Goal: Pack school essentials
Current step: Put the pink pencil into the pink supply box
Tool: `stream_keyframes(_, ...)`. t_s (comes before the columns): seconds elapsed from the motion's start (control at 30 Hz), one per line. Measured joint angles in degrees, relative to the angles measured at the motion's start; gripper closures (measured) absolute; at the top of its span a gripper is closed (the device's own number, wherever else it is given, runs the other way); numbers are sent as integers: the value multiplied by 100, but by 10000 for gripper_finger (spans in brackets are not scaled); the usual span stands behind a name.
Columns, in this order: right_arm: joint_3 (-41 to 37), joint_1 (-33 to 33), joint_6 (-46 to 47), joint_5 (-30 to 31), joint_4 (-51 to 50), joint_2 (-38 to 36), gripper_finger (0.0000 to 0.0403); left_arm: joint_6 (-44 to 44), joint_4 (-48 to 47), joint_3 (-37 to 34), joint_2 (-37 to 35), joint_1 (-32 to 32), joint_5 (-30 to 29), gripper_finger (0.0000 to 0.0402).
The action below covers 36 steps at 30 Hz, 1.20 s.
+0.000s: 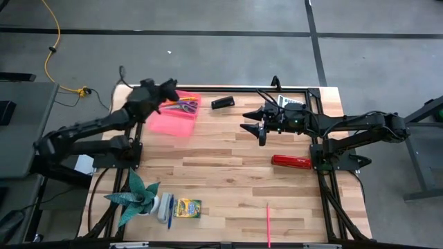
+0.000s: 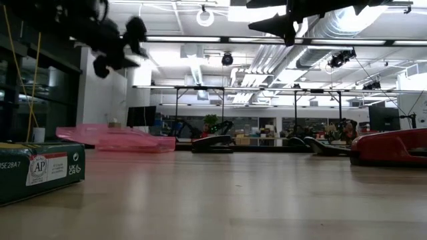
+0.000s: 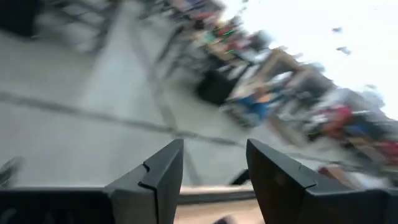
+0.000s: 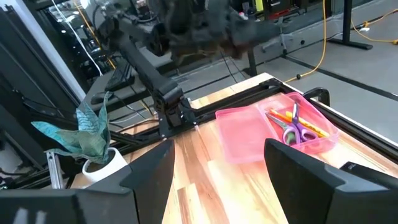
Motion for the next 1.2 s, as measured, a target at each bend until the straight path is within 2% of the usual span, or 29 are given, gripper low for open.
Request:
stream_keyframes(0.1,0,1,-98,1,164,0,162,338,385,1,-502,0,720,237)
stream_keyframes(0.2,0,-1,-153,11,386,0,162,773,866,37,-862,-28,1772,237)
stream_keyframes(0.3,0,-12,-206,17,578,0,162,1041,813,325,-1035,-202,2659,237)
stream_keyframes(0.43,2,-12,-258,17,771,0,162,1475,109,890,-1044,-675,3421,237)
stream_keyframes(0.57,4,-9,-258,15,883,0,162,2422,-1002,1420,-991,-1302,3916,237)
stream_keyframes(0.67,4,-12,-260,13,883,0,162,3070,-1268,1508,-994,-1790,3904,237)
stream_keyframes(0.8,4,-11,-265,12,881,0,162,3378,-1291,1508,-994,-2137,3441,237)
stream_keyframes(0.93,4,-12,-411,1,881,0,162,3387,-1292,1508,-994,-2223,3146,237)
stream_keyframes(1.1,4,-11,-406,-9,879,0,162,3375,-1288,1508,-994,-2223,3140,237)
stream_keyframes(1.2,4,-9,-22,-9,876,0,162,3374,-1288,1508,-994,-2223,3139,237)
